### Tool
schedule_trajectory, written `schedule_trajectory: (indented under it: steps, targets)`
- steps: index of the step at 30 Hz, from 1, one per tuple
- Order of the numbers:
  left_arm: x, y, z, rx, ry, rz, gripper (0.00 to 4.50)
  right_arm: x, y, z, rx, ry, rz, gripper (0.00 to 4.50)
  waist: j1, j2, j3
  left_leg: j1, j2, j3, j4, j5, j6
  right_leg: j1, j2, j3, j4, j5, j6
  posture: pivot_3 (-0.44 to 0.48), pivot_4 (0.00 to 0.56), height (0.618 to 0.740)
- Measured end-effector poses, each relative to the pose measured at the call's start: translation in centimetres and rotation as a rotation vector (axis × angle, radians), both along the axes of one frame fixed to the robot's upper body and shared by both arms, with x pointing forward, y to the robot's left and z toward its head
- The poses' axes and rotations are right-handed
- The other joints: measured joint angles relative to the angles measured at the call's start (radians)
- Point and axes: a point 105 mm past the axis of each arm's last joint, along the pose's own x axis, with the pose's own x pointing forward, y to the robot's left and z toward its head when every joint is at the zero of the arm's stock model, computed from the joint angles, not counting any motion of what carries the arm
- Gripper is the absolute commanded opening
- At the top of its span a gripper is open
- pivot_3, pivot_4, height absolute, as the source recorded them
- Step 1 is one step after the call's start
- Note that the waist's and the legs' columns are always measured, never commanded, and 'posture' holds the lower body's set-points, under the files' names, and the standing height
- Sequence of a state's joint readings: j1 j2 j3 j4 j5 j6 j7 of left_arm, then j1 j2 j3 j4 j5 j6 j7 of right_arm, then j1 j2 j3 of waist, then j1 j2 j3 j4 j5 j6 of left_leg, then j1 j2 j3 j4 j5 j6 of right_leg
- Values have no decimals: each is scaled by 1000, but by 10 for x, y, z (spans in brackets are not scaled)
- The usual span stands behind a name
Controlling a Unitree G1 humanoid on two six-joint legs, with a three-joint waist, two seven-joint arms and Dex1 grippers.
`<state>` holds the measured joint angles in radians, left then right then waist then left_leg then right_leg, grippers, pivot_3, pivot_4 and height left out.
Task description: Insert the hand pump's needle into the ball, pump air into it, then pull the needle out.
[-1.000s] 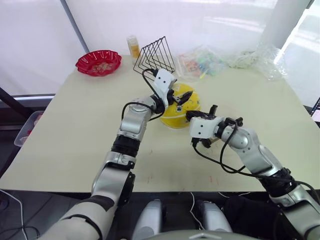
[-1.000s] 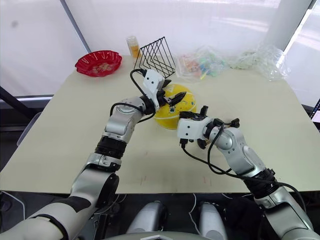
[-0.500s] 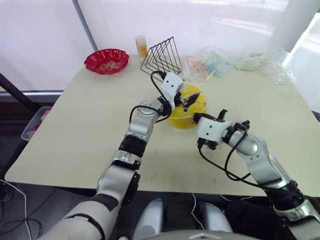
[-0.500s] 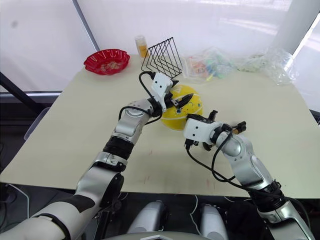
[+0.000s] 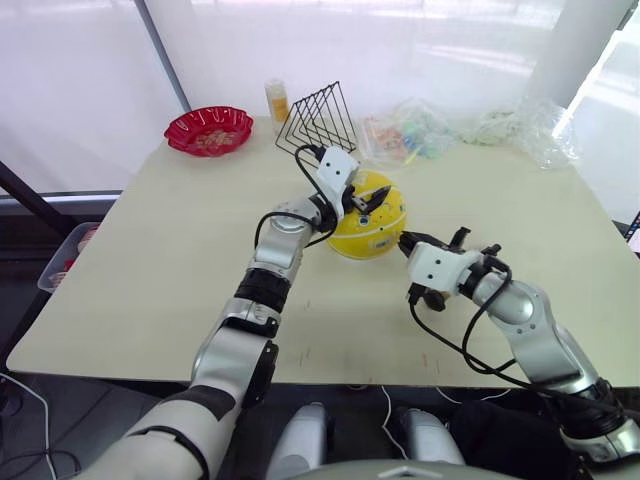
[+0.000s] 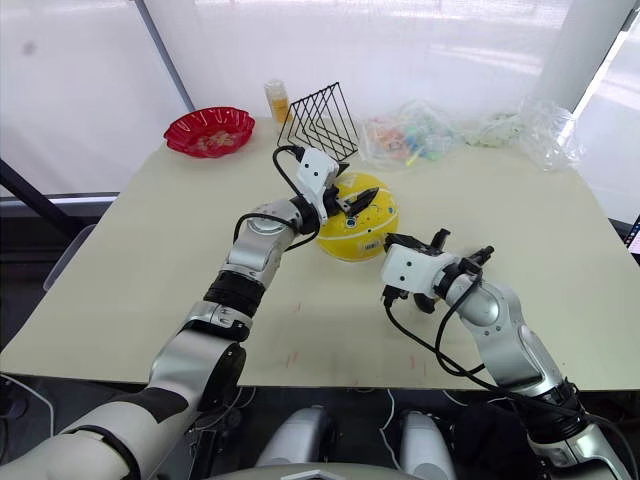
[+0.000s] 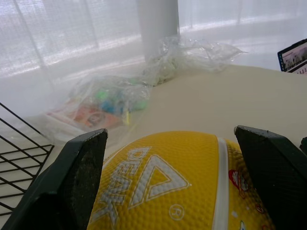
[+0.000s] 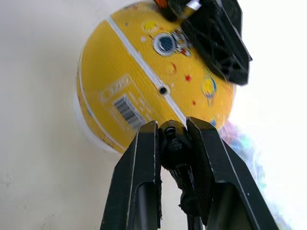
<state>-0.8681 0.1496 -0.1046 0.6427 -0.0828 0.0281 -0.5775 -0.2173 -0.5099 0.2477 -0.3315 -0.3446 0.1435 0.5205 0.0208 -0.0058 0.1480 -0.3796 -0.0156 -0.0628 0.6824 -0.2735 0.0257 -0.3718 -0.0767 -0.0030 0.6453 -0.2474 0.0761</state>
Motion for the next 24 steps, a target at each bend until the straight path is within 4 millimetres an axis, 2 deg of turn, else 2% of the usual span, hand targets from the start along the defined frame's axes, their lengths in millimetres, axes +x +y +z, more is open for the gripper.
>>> schedule_trajectory:
  steps: [4, 9, 12, 15, 20, 24]
  targets:
    - [-3, -1, 6, -19, -9, -32, 4500, -2, -10, -10, 30, 24, -35, 311, -3, 0, 1, -1, 0, 0, 0, 0, 0, -1, 0, 0, 0, 0, 0, 0, 150, 737]
    - [-14, -10, 20, -40, -16, -126, 4500, 1, -20, -27, 33, 60, -72, 311, -4, 0, 6, -10, -1, 0, 0, 0, 0, -8, 0, 0, 0, 3, -4, 0, 150, 737]
    - [-18, -12, 27, -43, -29, -159, 4500, 2, -22, -29, 33, 55, -73, 311, -4, 0, 7, -18, -2, -1, -1, 3, -5, -16, 0, 0, -1, 3, -4, 0, 150, 737]
    - [-21, -10, 34, -35, -36, -185, 4500, 4, -25, -31, 39, 47, -78, 311, -4, 0, 10, -19, -3, -1, -5, 3, -6, -17, -1, 1, -3, 3, -4, 0, 150, 737]
    - [-36, -13, 62, -45, -83, -287, 4500, 7, -35, -38, 36, 51, -103, 311, -11, -3, 17, -22, -4, 2, -13, 6, -9, -25, -1, 4, -4, 2, -4, 0, 150, 737]
    - [-56, 1, 84, -24, -150, -378, 4500, 9, -40, -42, 39, 55, -113, 311, -29, -2, 19, -21, -3, 2, -15, 6, -10, -26, -1, 4, -4, 1, -6, 0, 150, 737]
